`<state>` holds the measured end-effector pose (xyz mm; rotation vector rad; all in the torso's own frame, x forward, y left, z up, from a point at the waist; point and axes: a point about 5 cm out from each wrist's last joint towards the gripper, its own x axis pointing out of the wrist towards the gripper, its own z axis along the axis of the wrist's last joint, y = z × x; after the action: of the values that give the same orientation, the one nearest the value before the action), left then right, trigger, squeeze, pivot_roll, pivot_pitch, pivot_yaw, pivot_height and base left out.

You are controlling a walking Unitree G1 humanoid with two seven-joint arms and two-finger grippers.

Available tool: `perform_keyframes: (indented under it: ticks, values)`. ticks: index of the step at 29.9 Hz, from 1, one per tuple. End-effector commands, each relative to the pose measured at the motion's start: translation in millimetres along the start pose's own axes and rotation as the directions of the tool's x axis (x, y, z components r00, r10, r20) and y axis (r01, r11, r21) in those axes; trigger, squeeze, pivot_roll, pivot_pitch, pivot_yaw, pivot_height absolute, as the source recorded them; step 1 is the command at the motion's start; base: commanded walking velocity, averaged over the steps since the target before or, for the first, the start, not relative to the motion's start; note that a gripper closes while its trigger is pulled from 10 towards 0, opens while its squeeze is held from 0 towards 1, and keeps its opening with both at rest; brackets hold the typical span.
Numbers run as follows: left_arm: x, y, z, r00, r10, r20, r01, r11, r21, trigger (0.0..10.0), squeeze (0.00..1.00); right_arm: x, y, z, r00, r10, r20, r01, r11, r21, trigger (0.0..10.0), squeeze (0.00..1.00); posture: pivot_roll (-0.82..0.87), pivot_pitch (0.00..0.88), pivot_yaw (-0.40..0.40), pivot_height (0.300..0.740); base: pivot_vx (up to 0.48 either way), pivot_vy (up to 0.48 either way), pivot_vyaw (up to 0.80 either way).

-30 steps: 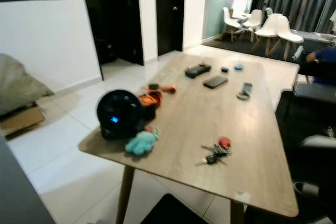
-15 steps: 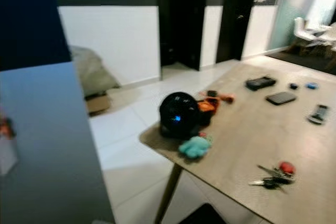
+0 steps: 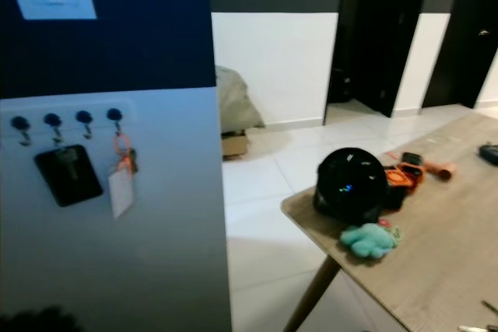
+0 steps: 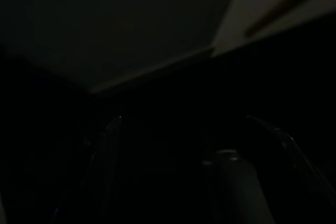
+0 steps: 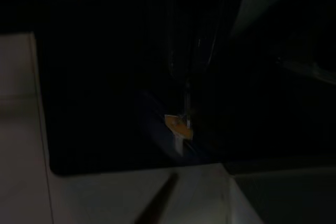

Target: Hang keys on a hook

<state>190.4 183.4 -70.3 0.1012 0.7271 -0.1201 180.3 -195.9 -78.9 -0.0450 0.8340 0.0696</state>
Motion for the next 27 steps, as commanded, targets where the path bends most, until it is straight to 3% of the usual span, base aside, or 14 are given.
perform_keyframes:
  ticks: [1,6,25,27]
  values:
    - [0.6,0.6,1.4,1.000,0.000,0.004,0.000,1.000,0.010,10.0,0.00,-0.7,0.3,-2.2,1.000,-0.003,-0.005,0.003,1.000,-0.002,10.0,0.00,0.07,0.036,-0.034,0.740,0.000,0.000,0.80]
    - [1.8,-3.8,1.8,0.999,-0.047,-0.011,0.047,0.998,0.040,10.0,0.00,-0.8,0.0,-2.6,1.000,-0.008,-0.004,0.008,1.000,0.004,10.0,0.00,0.06,0.033,-0.029,0.740,0.000,0.000,0.80]
    - [1.8,-3.1,0.3,0.999,-0.046,-0.025,0.047,0.998,0.052,10.0,0.00,-1.3,-2.0,-2.9,1.000,-0.012,-0.006,0.012,1.000,-0.013,10.0,0.00,0.07,0.006,-0.030,0.740,0.000,0.000,0.80]
    - [1.7,-3.2,0.0,0.998,-0.051,-0.028,0.052,0.997,0.058,10.0,0.00,-1.5,-2.7,-3.8,1.000,-0.021,-0.008,0.021,0.999,0.030,10.0,0.00,0.07,0.003,-0.029,0.740,0.000,0.000,0.00]
